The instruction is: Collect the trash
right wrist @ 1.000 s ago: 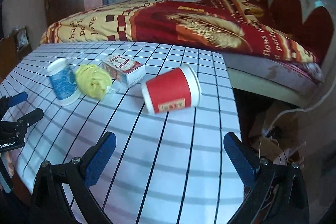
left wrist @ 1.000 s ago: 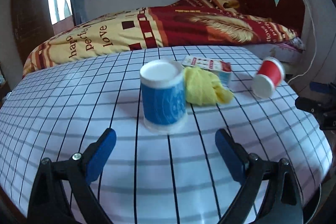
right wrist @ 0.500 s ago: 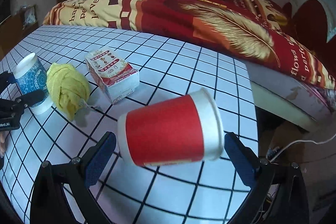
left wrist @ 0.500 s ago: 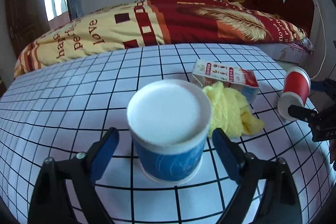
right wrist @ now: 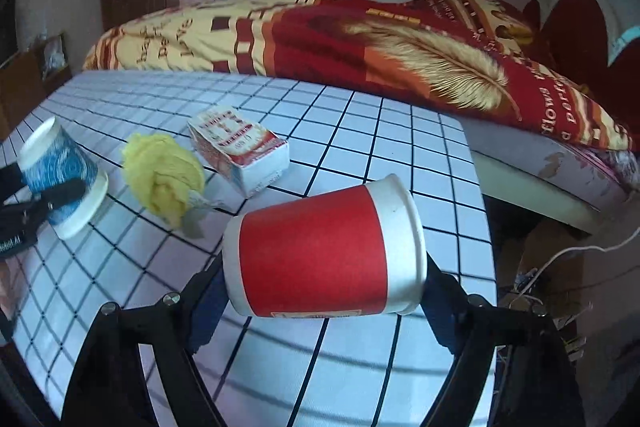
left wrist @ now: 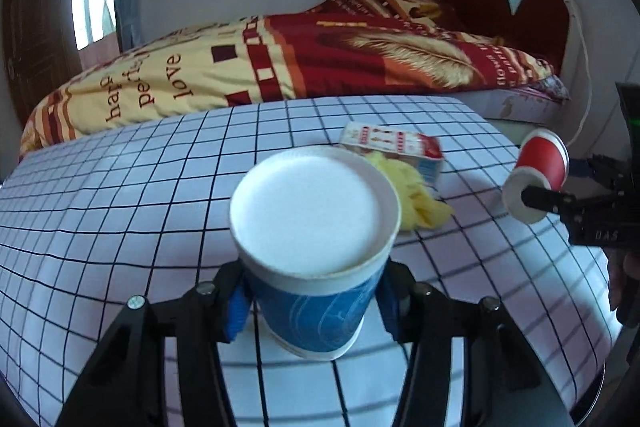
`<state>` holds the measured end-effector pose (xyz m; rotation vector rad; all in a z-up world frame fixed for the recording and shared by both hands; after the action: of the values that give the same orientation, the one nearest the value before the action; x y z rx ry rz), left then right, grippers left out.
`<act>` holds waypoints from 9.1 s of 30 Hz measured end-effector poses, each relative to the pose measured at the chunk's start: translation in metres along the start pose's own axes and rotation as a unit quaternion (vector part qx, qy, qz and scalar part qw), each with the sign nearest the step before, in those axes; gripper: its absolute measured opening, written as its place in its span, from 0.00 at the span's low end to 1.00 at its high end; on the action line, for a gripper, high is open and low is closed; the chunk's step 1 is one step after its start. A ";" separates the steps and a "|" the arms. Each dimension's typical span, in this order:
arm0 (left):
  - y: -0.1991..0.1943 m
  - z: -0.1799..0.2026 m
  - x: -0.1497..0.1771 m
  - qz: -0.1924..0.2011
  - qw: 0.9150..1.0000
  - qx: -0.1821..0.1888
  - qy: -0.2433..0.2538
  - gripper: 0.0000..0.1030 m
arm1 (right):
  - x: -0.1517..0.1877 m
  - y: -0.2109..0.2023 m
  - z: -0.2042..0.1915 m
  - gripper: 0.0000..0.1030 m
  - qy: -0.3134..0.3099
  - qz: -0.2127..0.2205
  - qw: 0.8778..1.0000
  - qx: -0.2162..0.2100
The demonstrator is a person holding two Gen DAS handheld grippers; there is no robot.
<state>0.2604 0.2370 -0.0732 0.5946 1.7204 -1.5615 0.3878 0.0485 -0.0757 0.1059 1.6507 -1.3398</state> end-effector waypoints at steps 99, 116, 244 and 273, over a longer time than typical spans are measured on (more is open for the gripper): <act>-0.108 0.400 0.182 -0.078 0.912 0.310 0.258 0.52 | 0.397 -0.297 0.162 0.83 0.214 -0.043 0.961 0.172; -0.053 0.435 0.220 -0.179 0.874 0.350 0.286 0.56 | 0.437 -0.210 0.162 0.84 0.136 -0.134 0.979 0.073; 0.010 0.024 0.000 -0.018 0.998 0.056 -0.002 0.38 | -0.030 0.003 -0.022 0.54 0.063 0.012 0.998 -0.021; -0.103 0.127 0.037 0.030 0.990 0.121 0.065 0.38 | 0.077 -0.184 0.001 0.51 0.061 0.076 0.994 0.049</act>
<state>0.1859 0.0921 -0.0350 0.8798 1.6015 -1.7332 0.2386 -0.0609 -0.0003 0.3705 1.6434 -1.3185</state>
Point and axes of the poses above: each gripper's, at about its wrist camera, not at the fingertips, and y roughly the way its jaws point, z to its right, x to its underside, the point moved 4 cm from there along y, roughly the way its jaws point, and after that the axes turned 1 degree about y, right-handed, at the moved point
